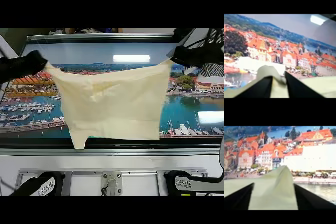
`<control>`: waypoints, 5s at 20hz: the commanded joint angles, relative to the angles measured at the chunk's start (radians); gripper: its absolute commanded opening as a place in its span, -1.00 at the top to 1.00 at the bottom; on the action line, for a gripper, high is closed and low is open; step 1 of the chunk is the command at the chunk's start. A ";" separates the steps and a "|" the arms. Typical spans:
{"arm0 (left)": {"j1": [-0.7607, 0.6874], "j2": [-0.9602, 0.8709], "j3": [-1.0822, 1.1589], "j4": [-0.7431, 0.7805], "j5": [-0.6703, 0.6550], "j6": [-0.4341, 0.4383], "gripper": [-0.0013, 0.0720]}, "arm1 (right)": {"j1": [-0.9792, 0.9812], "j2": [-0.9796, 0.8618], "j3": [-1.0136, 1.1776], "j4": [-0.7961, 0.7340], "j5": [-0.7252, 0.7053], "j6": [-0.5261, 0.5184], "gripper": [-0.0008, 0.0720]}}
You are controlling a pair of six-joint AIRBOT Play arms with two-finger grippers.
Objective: Fold the clothes and pants, and hang the long-sleeved shirts on hangers.
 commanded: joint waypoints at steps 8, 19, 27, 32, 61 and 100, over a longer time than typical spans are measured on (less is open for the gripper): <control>0.142 -0.198 -0.108 0.084 -0.284 0.004 -0.90 | -0.094 0.200 -0.192 -0.097 0.135 -0.124 -0.39; 0.134 -0.037 -0.848 -0.159 0.044 0.152 -0.90 | -0.097 0.485 -1.035 -0.093 0.009 0.059 -0.43; 0.081 -0.064 -0.829 -0.156 0.008 0.149 -0.27 | -0.085 0.429 -1.292 0.107 -0.145 0.086 -0.43; 0.081 -0.071 -0.829 -0.163 -0.028 0.150 0.82 | 0.010 0.362 -1.301 0.150 -0.227 0.087 -0.43; 0.081 0.442 0.308 -0.214 -0.411 0.088 0.93 | -0.007 0.780 -0.104 0.128 -0.066 -0.037 0.96; 0.314 -0.360 -0.391 -0.129 -0.170 0.228 -0.87 | 0.028 0.531 -0.674 0.004 -0.021 -0.154 -0.63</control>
